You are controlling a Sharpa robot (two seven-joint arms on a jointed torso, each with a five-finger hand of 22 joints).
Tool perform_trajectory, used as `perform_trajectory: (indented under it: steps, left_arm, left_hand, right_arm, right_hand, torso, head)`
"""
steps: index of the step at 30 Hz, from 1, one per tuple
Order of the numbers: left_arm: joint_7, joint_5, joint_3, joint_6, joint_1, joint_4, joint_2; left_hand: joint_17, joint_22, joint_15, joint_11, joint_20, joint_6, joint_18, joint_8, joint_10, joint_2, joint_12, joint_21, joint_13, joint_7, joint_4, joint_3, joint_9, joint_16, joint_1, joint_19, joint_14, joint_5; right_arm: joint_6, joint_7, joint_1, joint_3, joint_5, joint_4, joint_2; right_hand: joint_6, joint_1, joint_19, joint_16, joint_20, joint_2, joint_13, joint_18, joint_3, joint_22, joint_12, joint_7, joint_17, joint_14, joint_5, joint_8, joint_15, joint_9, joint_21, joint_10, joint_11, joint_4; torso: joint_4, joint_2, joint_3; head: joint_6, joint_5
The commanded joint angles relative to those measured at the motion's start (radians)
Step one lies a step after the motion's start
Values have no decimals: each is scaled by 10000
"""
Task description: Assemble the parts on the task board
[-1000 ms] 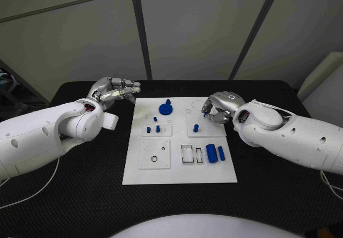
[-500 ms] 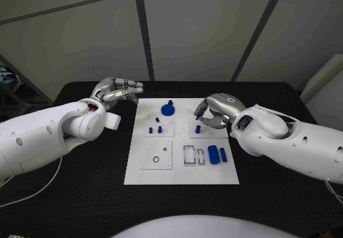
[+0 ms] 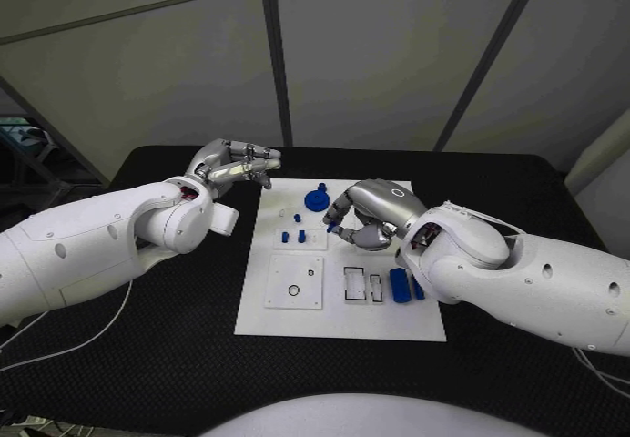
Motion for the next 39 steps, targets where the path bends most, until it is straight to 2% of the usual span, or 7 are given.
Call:
perform_trajectory:
  steps: [1,5,8,12,20,32,39]
  left_arm:
    - [175,32,9,131,14,39,53]
    - [181,33,9,139,15,30,106]
    - [186,33,9,141,15,29,132]
    - [194,33,9,151,15,22,185]
    - [196,33,9,168,15,13,232]
    - [192,33,9,191,16,-13,276]
    - [189,33,9,206,16,-25,296]
  left_hand:
    - [-15,-13,-12,24,50,-15,-117,-50,-78,85,34,-59,5,33,-7,-76,-11,-54,3,5,-81,-12]
    - [-15,-13,-12,24,50,-15,-117,-50,-78,85,34,-59,5,33,-7,-76,-11,-54,3,5,-81,-12]
    - [-21,-16,-8,27,53,-14,-118,-50,-85,88,37,-66,5,33,-8,-81,-9,-57,5,3,-87,-12]
    - [-21,-16,-8,27,53,-14,-118,-50,-85,88,37,-66,5,33,-8,-81,-9,-57,5,3,-87,-12]
    - [-21,-16,-8,27,53,-14,-118,-50,-85,88,37,-66,5,33,-8,-81,-9,-57,5,3,-87,-12]
    - [-32,-22,-4,30,56,-12,-119,-49,-100,92,42,-78,6,34,-11,-90,-7,-63,10,-1,-97,-12]
    - [-32,-22,-4,30,56,-12,-119,-49,-100,92,42,-78,6,34,-11,-90,-7,-63,10,-1,-97,-12]
  right_arm:
    - [208,79,-195,-47,259,-113,183]
    - [315,124,-447,-90,280,-253,403]
    - [378,139,-574,-106,285,-358,543]
    - [556,136,-700,-133,231,-527,759]
    - [704,107,-763,-294,139,-739,980]
    - [922,49,-791,-340,59,-980,1199]
    - [970,-21,-794,-355,-21,-1048,1260]
  right_hand:
    - [11,-51,41,34,6,71,4,-88,21,-1,-47,55,5,439,47,-40,1,7,24,48,45,-5]
    - [11,-59,41,36,7,74,4,-89,19,2,-51,56,6,439,46,-42,2,7,25,49,47,-1]
    - [9,-62,36,40,8,77,3,-87,18,-5,-55,58,12,440,46,-45,3,6,22,46,48,1]
    - [-12,-74,36,38,12,72,-2,-89,11,4,-79,64,1,437,25,-64,9,-1,28,30,55,-2]
    - [-16,-75,33,37,14,71,-3,-89,8,2,-86,65,-4,436,6,-69,11,-3,27,28,57,-5]
    - [-25,-82,27,43,18,75,-5,-88,4,1,-102,70,1,435,-31,-81,15,-6,27,22,61,-7]
    - [-26,-85,27,38,19,80,-6,-88,4,3,-105,71,-8,433,-35,-83,16,-7,28,22,62,-5]
  torso:
    - [-6,7,-3]
    - [-7,19,33]
    - [-14,16,13]
    - [-7,17,16]
    - [-20,22,15]
    - [-36,16,18]
    - [-20,16,19]
  head:
    - [-40,198]
    - [-110,328]
    - [-141,376]
    - [-189,468]
    - [-227,564]
    - [-299,645]
    - [-328,644]
